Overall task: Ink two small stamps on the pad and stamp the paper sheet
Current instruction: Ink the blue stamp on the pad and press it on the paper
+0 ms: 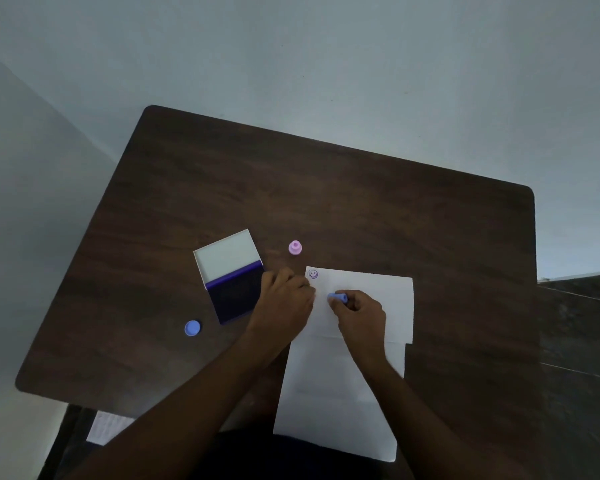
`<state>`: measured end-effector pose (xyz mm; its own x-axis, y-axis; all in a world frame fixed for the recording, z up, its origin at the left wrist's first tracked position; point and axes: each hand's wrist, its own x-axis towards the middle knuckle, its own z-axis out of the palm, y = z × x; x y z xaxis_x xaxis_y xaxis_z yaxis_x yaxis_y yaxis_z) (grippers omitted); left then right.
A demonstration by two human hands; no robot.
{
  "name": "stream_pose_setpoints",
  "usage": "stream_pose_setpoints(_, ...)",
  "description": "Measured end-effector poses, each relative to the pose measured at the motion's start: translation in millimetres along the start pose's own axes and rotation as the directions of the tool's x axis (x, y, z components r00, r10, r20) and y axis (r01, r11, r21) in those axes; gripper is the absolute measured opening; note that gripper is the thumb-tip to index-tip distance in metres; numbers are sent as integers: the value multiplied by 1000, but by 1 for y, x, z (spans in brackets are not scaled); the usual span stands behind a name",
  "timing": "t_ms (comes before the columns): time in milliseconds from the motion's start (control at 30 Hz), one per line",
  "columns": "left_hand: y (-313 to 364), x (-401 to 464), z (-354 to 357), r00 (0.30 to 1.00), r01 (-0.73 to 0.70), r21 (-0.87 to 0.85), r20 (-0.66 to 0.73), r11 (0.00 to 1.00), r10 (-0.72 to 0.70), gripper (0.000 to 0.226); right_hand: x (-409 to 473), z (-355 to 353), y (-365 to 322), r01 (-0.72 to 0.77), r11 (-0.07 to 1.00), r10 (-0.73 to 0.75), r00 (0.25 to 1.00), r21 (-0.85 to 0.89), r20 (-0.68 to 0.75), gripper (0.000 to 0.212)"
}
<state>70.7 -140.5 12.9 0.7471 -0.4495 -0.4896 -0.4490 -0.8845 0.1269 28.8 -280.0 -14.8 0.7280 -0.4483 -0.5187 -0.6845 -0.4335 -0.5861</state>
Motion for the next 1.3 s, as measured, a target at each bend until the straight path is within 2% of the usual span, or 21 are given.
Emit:
stream_pose_setpoints(200, 4, -7, 4, 999, 16, -53, -33, 998, -17, 45, -5, -2, 7, 50, 998, -47, 996, -40, 76, 34)
stream_pose_setpoints(300, 4, -8, 11, 990, 84, -205, -92, 975, -104, 43, -8, -9, 13, 108, 992, -108, 994, -65, 0, 35)
stream_pose_setpoints(433, 2, -9, 18, 969, 218, -500, 11, 838, -246, 55, -10, -12, 22, 229, 957, -227, 973, -176, 31, 38)
stream_pose_setpoints(500, 1, -9, 22, 962, 250, -553, 48, 795, -269, 58, -10, -9, 22, 239, 957, -233, 971, -166, 57, 35)
stream_pose_setpoints(633, 0, -8, 20, 960, 261, -582, 72, 770, -271, 58, -11, -3, 21, 161, 981, -158, 987, -112, 33, 33)
stream_pose_setpoints(967, -3, -1, 24, 943, 303, -690, 120, 657, -309, 56, -10, 0, 18, 118, 990, -117, 993, -73, 19, 37)
stream_pose_setpoints(1067, -4, 2, 28, 940, 301, -679, 92, 669, -329, 56, -12, -1, 16, 124, 989, -125, 992, -76, -15, 39)
stream_pose_setpoints(1167, -8, 0, 29, 940, 293, -624, 50, 724, -338, 57, -15, 0, 11, 132, 990, -134, 991, -58, -30, 39)
stream_pose_setpoints(1233, -12, -11, 28, 951, 279, -558, 48, 781, -306, 60, -17, 2, 5, 110, 994, -110, 994, -21, 13, 38)
stream_pose_setpoints(1300, -18, -29, 31, 942, 281, -539, -4, 794, -336, 58, -21, 7, -1, 113, 994, -113, 991, -1, 74, 37)
